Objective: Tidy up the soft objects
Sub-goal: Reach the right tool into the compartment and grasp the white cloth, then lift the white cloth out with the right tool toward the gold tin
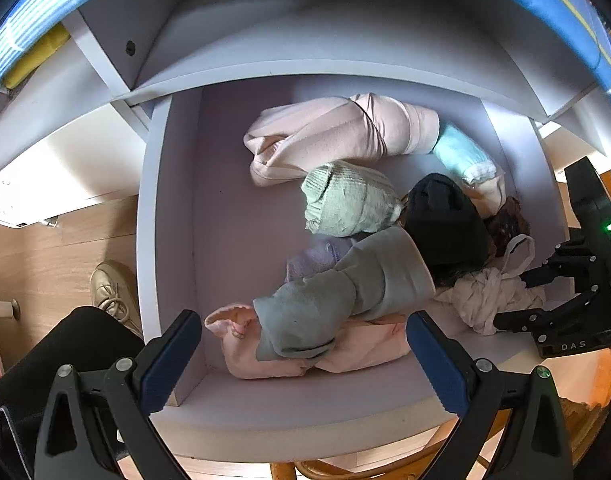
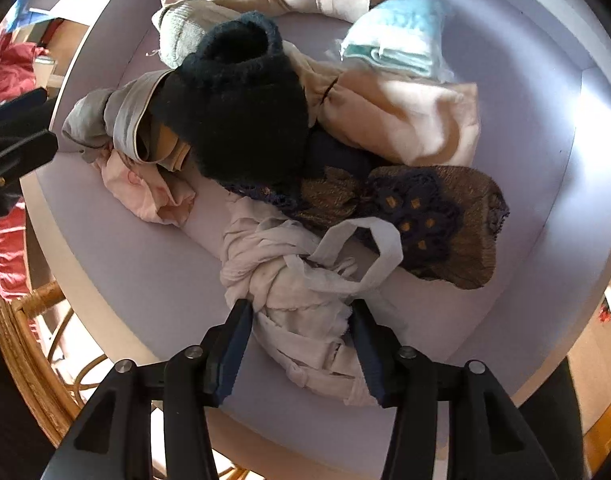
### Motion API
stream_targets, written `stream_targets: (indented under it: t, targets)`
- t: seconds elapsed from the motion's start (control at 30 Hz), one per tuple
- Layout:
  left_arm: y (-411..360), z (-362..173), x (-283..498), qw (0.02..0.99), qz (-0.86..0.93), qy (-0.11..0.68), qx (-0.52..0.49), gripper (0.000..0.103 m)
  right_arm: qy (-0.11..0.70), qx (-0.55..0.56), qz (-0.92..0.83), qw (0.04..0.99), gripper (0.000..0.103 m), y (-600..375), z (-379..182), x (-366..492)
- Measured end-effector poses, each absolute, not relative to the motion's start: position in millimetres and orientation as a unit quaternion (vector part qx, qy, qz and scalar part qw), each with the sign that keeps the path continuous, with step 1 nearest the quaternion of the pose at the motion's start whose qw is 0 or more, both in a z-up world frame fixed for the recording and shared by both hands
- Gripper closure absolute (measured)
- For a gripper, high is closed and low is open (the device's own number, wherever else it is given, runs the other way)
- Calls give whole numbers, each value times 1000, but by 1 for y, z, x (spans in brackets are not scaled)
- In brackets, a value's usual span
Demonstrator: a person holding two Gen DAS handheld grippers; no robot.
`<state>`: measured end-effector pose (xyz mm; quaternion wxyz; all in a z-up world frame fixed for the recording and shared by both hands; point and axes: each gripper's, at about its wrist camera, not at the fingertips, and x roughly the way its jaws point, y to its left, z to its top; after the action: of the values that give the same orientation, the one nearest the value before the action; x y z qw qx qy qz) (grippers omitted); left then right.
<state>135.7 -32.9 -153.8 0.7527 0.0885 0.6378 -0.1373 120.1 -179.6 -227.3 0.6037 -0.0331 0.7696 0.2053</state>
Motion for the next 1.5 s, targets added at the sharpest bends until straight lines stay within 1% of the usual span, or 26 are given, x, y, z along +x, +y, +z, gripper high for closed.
stream_targets:
  t: [0.17,0.3,0.37,0.67,0.77,0.87,1.0,1.07,1.2,1.27,1.33,1.4,1.5]
  targets:
    - [-35,-158,136,749,-143,640,97,0,771,-24,202,604,50,-178,-234,121]
    - [-38,-161,135,746,-146,640,109,0,761,-39,215,610,68,-170,-228,119]
    - [-39,-163,135,746,-146,639,116,0,757,-35,210,617,72,-168,-224,118]
    - [-42,-173,137,743,-154,638,130,0,739,21,184,648,80,-196,-192,117]
    - [-48,-178,137,743,-162,634,140,0,736,0,165,657,80,-202,-193,114]
    - [-53,-183,134,738,-168,635,155,0,743,-24,174,646,76,-195,-202,110]
    - [-56,-186,131,737,-172,634,161,0,759,-52,190,621,62,-179,-221,110]
    - [-59,-187,133,737,-172,635,158,0,762,-64,189,616,58,-173,-229,114]
    - [-60,-190,131,737,-172,634,158,0,776,-57,193,597,42,-168,-246,122]
    - [-56,-190,131,736,-172,635,160,0,774,-53,191,601,42,-167,-251,124]
    - [-54,-191,131,736,-171,635,161,0,773,-56,188,603,46,-168,-252,123]
    - [-56,-192,131,742,-166,628,169,0,771,-59,189,605,55,-168,-248,118]
    - [-59,-192,133,746,-172,619,172,0,768,-44,183,612,59,-177,-236,113]
